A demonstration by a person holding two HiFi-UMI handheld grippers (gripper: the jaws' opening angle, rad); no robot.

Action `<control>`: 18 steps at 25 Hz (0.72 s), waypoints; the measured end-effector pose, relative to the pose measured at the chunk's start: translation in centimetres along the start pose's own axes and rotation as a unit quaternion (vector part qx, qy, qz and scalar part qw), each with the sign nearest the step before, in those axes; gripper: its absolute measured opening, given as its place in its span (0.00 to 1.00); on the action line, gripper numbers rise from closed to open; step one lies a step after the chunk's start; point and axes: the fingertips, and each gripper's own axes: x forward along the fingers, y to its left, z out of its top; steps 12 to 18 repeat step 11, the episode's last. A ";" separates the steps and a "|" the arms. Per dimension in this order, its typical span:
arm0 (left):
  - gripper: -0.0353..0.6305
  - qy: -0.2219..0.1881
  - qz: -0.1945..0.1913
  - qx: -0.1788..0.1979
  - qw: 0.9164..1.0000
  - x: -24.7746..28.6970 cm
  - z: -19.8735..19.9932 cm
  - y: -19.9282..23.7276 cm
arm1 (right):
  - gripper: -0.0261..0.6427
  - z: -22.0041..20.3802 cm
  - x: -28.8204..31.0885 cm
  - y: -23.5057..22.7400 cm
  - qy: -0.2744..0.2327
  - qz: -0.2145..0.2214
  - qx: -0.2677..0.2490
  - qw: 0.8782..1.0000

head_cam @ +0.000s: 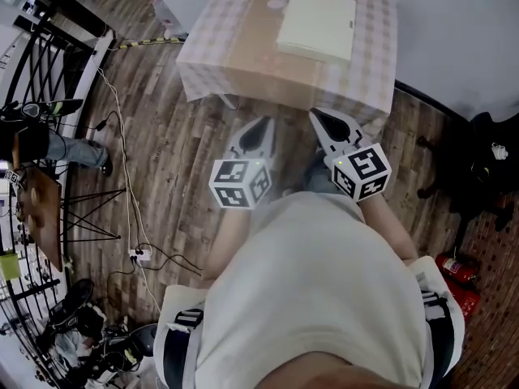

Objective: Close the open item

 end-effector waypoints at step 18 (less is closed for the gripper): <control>0.09 -0.002 0.000 0.002 1.000 0.1 1.1 -0.2 | 0.04 1.5 -0.2 0.1 -0.003 0.005 -0.015 1.000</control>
